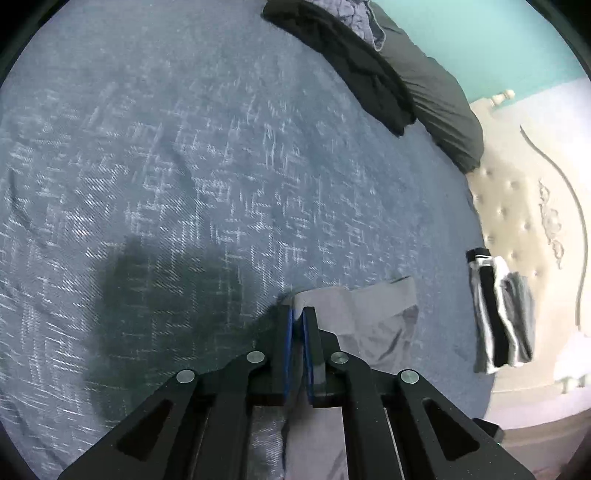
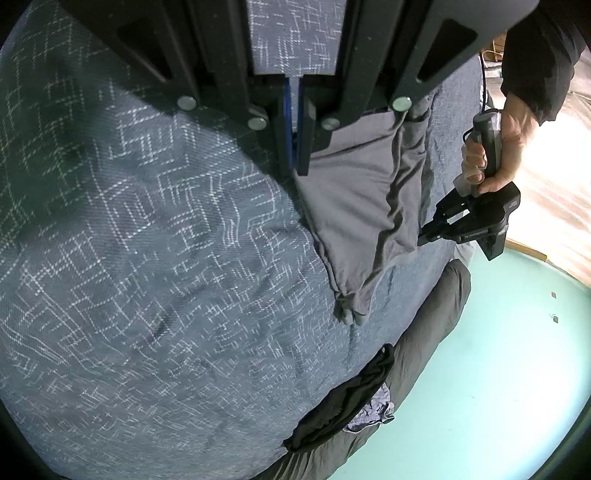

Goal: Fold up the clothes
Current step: 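Grasp the folded garment edge with the left gripper while the right gripper holds the fold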

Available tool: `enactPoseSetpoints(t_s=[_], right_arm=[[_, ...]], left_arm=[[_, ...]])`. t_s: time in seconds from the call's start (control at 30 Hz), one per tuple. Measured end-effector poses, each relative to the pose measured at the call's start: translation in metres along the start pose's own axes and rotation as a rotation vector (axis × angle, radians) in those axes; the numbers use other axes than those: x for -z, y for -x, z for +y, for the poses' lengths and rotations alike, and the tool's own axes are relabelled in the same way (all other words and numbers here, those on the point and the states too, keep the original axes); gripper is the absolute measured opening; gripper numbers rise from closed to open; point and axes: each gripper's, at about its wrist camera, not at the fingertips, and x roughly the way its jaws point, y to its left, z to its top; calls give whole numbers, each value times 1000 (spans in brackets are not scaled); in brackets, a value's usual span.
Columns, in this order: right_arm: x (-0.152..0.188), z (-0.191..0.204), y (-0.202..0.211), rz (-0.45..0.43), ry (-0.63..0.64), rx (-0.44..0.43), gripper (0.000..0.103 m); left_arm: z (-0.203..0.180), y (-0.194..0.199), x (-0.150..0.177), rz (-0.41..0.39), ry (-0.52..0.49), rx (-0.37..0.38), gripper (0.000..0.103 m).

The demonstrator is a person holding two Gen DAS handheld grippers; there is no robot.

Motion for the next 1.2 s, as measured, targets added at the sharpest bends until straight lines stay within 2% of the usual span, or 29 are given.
enactPoseSetpoints(t_s=[0.07, 0.37, 0.47, 0.57, 0.9, 1.1, 1.2], right_arm=[[1, -1, 1, 1, -4, -2, 2], [0, 0, 1, 2, -18, -7, 2], [0, -1, 1, 2, -21, -7, 2], [0, -2, 1, 2, -25, -8, 2], [2, -4, 3, 4, -19, 5, 2], [3, -4, 3, 5, -23, 6, 2], [3, -4, 3, 4, -26, 3, 2]], left_arm=[[-2, 2, 2, -3, -30, -30, 10], [-6, 15, 17, -28, -51, 26, 10], [-8, 10, 15, -22, -77, -3, 10], [-4, 7, 9, -31, -48, 1, 5], [10, -1, -4, -55, 54, -11, 5], [4, 3, -6, -51, 25, -7, 13], [2, 13, -5, -60, 10, -3, 28]])
